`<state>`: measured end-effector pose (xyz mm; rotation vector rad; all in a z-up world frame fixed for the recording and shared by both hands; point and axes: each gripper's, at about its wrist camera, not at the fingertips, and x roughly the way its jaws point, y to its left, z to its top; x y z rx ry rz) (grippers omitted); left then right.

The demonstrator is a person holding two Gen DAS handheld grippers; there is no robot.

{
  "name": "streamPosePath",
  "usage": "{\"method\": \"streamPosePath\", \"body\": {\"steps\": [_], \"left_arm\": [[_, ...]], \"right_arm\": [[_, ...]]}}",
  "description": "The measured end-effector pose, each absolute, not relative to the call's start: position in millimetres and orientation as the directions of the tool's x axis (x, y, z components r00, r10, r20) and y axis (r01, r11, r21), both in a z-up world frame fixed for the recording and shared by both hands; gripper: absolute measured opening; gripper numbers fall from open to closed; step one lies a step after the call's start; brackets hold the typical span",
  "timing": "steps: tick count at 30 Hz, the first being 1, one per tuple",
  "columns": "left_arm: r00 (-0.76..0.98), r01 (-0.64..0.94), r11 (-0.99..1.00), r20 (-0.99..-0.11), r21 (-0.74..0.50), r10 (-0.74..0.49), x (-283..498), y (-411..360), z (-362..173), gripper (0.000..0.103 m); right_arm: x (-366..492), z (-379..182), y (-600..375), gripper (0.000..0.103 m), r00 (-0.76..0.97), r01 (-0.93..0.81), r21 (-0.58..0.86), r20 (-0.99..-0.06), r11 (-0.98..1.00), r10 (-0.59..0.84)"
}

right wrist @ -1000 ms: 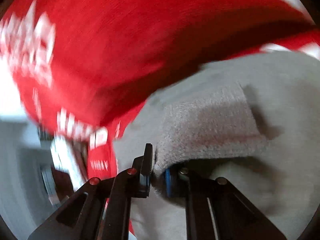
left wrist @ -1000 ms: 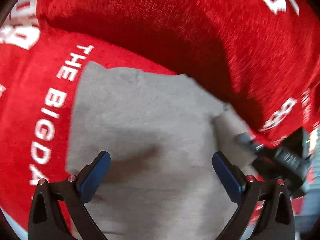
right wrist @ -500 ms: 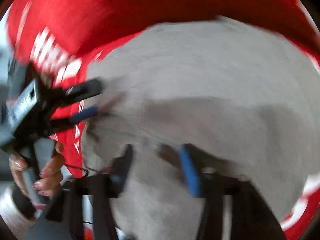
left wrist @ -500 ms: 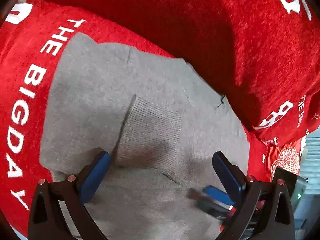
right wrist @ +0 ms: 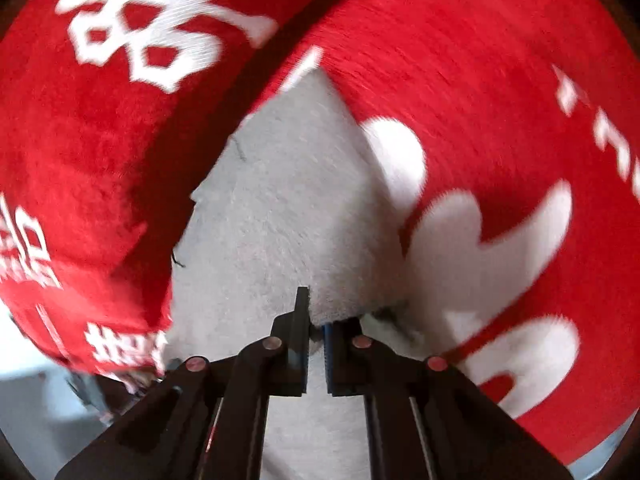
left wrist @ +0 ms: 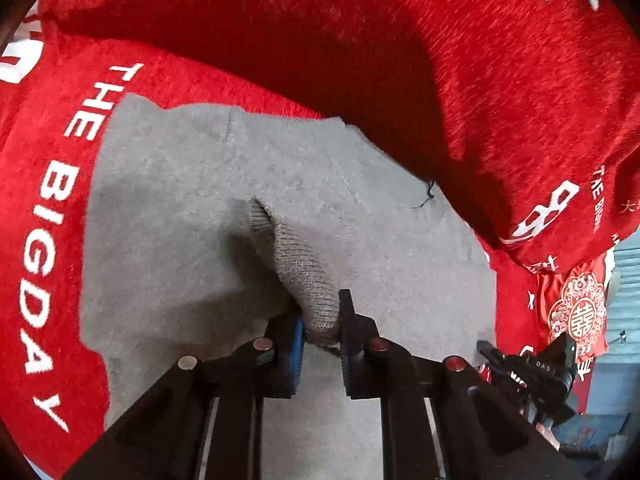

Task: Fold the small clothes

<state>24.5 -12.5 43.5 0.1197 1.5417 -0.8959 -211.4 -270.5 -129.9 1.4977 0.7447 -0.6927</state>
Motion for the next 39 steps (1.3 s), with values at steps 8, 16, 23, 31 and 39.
{"method": "streamPosePath", "body": {"steps": [8,16,23,31,39], "left_arm": [[-0.180,0.613,0.699,-0.927,-0.367,-0.329,7.6,-0.7,38.5,0.017],[-0.001,0.628,0.757,-0.973,-0.180,-0.230,37.6,36.4,68.1,0.017],[0.014,0.667,0.723,-0.967,-0.181,-0.255,22.9,13.5,83.4,0.017],[0.008,0.718,0.682,-0.979,-0.137,-0.205,-8.6,-30.8,59.0,0.017],[0.033,0.720,0.688,-0.985,-0.093,-0.167,-12.4,-35.5,51.0,0.017]], "right_arm": [[-234.1,-134.2,-302.2,0.006,0.534,0.840,0.538,-0.843,0.068,0.071],[-217.8,-128.5,-287.9,0.011,0.494,0.848,0.514,-0.854,0.128,0.161],[-222.6,-75.9,-304.2,0.058,0.576,0.796,0.563,-0.818,0.223,0.011],[-208.3,-143.8,-369.0,0.058,0.538,0.839,0.537,-0.843,0.086,0.019],[-165.1,-111.1,-364.1,0.008,0.508,0.803,0.487,-0.860,0.343,0.032]]}}
